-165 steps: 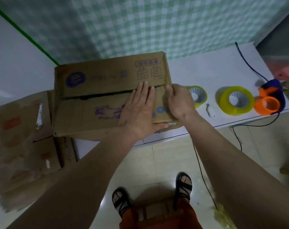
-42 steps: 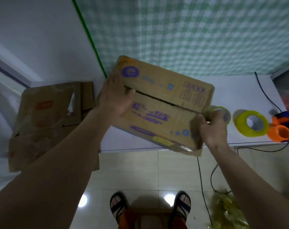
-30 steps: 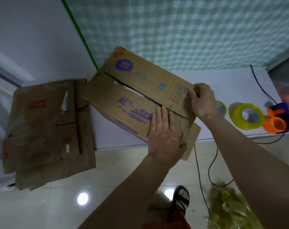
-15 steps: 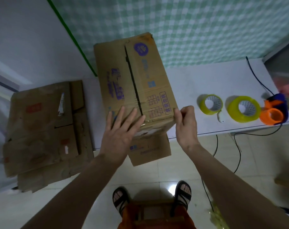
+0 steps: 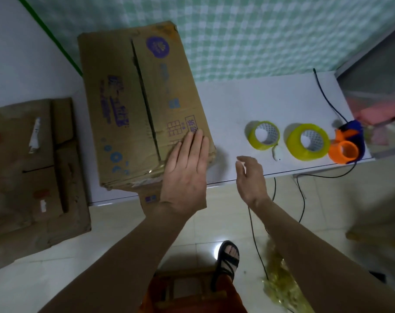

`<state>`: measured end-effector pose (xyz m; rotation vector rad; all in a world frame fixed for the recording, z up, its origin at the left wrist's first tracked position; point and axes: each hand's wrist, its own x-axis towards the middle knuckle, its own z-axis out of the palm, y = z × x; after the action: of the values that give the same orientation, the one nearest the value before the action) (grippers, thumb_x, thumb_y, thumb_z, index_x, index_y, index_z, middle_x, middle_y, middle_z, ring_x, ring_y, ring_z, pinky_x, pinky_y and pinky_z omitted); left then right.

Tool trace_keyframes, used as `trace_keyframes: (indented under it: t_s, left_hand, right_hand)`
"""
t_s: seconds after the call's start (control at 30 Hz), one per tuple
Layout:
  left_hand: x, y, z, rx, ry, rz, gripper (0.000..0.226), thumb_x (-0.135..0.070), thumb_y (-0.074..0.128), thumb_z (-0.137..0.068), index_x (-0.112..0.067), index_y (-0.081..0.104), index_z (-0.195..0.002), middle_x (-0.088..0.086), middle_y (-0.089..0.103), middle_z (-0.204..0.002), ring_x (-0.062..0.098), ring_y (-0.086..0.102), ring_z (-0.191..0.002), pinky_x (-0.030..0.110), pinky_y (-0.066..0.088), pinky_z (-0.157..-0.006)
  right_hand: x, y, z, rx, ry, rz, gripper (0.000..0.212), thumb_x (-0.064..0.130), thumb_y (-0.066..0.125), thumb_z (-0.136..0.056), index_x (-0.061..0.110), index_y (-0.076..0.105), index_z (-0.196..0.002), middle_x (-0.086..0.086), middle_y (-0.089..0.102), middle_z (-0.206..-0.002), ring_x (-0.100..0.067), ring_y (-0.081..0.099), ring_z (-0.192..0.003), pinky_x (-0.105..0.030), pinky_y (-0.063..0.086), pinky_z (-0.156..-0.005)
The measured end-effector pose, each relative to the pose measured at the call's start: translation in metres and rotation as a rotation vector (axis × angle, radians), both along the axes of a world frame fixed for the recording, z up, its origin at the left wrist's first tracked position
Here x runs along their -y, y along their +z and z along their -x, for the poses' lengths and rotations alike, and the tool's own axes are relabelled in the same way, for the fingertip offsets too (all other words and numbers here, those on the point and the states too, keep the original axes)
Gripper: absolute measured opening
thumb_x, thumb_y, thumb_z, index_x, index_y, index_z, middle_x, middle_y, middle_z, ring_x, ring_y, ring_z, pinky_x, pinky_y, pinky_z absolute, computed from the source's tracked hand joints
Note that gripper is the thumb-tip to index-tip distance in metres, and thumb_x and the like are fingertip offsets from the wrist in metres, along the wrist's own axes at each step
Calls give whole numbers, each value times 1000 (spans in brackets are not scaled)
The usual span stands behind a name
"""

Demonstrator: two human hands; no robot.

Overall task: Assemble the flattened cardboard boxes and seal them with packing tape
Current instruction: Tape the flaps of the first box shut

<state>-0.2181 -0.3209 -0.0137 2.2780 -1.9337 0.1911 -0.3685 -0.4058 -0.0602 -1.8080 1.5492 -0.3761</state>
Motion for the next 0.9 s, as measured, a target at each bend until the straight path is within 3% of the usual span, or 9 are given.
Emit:
trace_keyframes:
  t_s: [0.1, 0.27, 0.37, 0.47, 0.53, 0.6, 0.7, 0.8, 0.9]
  left_hand:
    - [3, -7, 0, 15, 50, 97, 67, -18, 56, -83, -2, 32, -143, 14, 44, -147, 27, 35, -136, 41, 27, -109]
    - [2, -19, 1, 107, 78, 225, 51, -18, 34, -91, -2, 41, -140, 13, 51, -141, 25, 40, -131, 38, 30, -103]
    - [7, -24, 3, 150, 95, 276, 62, -16, 54, -78, -3, 42, -138, 13, 56, -136, 23, 42, -128, 37, 30, -102]
    - [10, -26, 7, 175, 112, 281, 74, -14, 67, -68, -3, 43, -137, 12, 59, -133, 23, 43, -126, 37, 32, -100]
    - [11, -27, 9, 175, 122, 280, 78, -14, 71, -65, -4, 43, -137, 11, 59, -133, 22, 43, -125, 37, 31, -100]
    - [11, -24, 11, 166, 129, 269, 80, -12, 72, -63, -4, 43, -137, 11, 58, -134, 22, 43, -126, 37, 31, -100]
    - [9, -13, 15, 61, 142, 180, 86, -13, 72, -60, -4, 41, -140, 11, 52, -141, 22, 38, -130, 38, 29, -103]
    - [3, 3, 19, -123, 147, 39, 92, -20, 71, -61, -5, 36, -145, 9, 42, -148, 22, 31, -136, 37, 22, -109]
    - [-4, 31, 21, -470, 148, -28, 84, -21, 68, -75, -8, 31, -149, 4, 31, -155, 21, 25, -141, 29, 12, -115]
  right_hand:
    - [40, -24, 14, -250, 95, 42, 36, 17, 50, -96, 2, 53, -129, -16, 38, -145, -34, 29, -135, -26, 16, -105]
    - [97, -46, 25, -561, 183, -24, 40, 28, 50, -95, 11, 53, -132, -6, 9, -159, -29, 3, -145, -44, 18, -113]
    - [114, -60, 29, -686, 255, -98, 48, 33, 50, -95, 13, 46, -139, -2, 7, -159, -29, -3, -146, -45, 16, -114]
    - [123, -71, 32, -710, 308, -73, 48, 29, 48, -96, 12, 43, -141, -3, 22, -155, -27, 13, -143, -40, 19, -113]
    - [124, -72, 32, -569, 276, -31, 36, 20, 48, -96, 5, 58, -127, -7, 40, -145, -30, 37, -133, -37, 33, -105]
    - [116, -62, 27, -247, 107, -75, 24, 12, 52, -94, -1, 69, -106, -15, 59, -123, -30, 55, -113, -32, 44, -90]
    - [91, -21, 20, 334, -216, -316, 16, 5, 65, -85, 6, 71, -100, -9, 68, -89, -16, 59, -86, -11, 46, -72]
    - [66, 23, 23, 777, -290, -560, 30, 3, 75, -68, 1, 69, -97, 0, 73, -78, -12, 68, -78, -22, 53, -86]
    - [39, 69, 25, 1011, -312, -668, 26, 9, 71, -60, 6, 71, -86, -7, 74, -82, -20, 70, -77, -33, 58, -77]
